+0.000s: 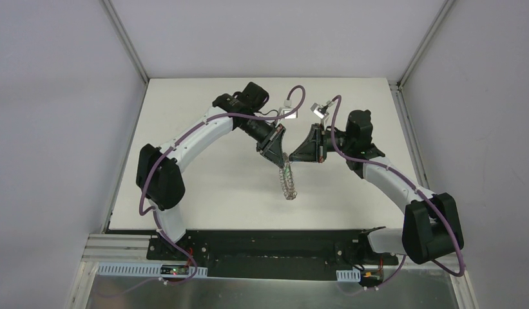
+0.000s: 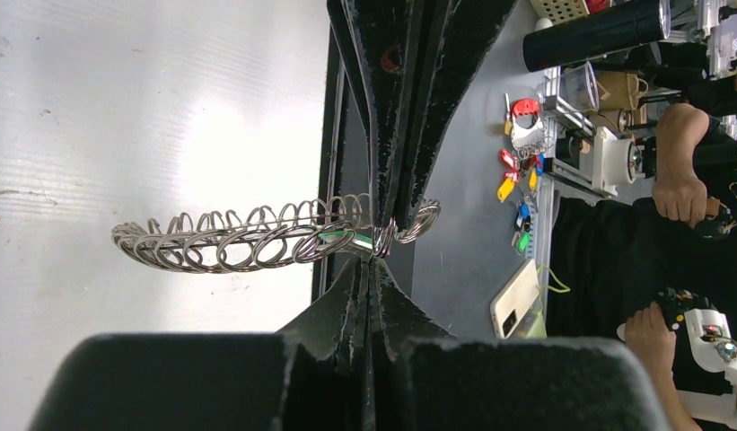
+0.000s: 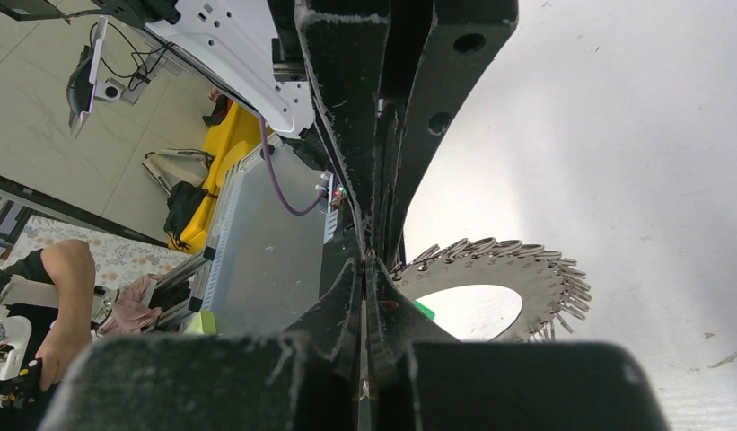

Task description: Put the keys on the keyring

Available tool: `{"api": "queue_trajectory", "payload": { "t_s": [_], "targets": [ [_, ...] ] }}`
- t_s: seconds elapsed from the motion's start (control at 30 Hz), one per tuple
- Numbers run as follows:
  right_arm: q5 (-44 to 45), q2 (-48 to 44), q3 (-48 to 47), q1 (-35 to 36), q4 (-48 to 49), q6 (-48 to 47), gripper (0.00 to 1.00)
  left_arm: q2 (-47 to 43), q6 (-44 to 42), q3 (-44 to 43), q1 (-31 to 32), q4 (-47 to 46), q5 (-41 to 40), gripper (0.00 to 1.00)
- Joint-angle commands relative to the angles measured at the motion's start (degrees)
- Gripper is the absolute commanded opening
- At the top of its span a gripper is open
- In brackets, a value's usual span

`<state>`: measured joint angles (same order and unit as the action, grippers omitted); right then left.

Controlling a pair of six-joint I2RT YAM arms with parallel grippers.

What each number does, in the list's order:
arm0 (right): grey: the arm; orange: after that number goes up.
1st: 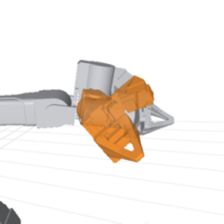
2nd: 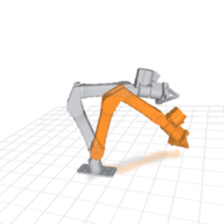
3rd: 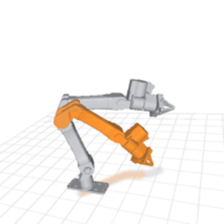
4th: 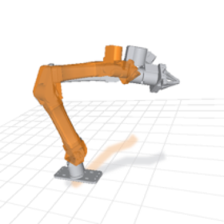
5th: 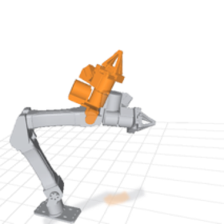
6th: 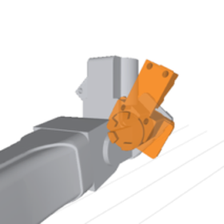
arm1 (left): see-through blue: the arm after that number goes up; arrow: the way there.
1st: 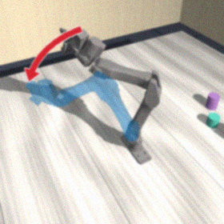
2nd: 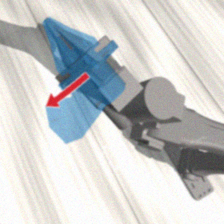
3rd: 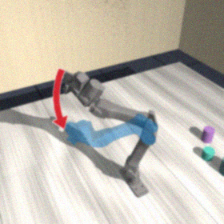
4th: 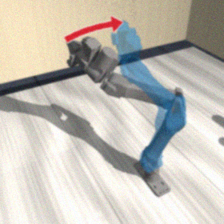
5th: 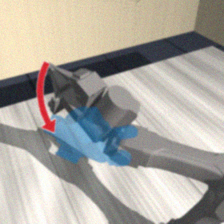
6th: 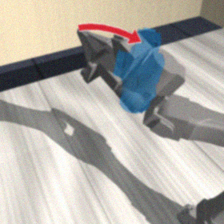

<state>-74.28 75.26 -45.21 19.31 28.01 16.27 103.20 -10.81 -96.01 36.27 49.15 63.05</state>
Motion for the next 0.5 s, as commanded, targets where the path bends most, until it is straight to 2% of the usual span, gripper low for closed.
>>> {"api": "queue_trajectory", "payload": {
  "t_s": [0.0,0.47],
  "targets": [
    [-0.78,-2.32,-2.07,-0.54,3.46,0.51,0.0,-1.07,0.18,0.27,-0.32,-1.16,3.62,0.0],
    [-0.51,-2.71,-2.0,-0.59,3.5,0.46,0.0,-0.77,4.19,2.04,0.59,-5.48,4.02,0.0]
  ]
}}
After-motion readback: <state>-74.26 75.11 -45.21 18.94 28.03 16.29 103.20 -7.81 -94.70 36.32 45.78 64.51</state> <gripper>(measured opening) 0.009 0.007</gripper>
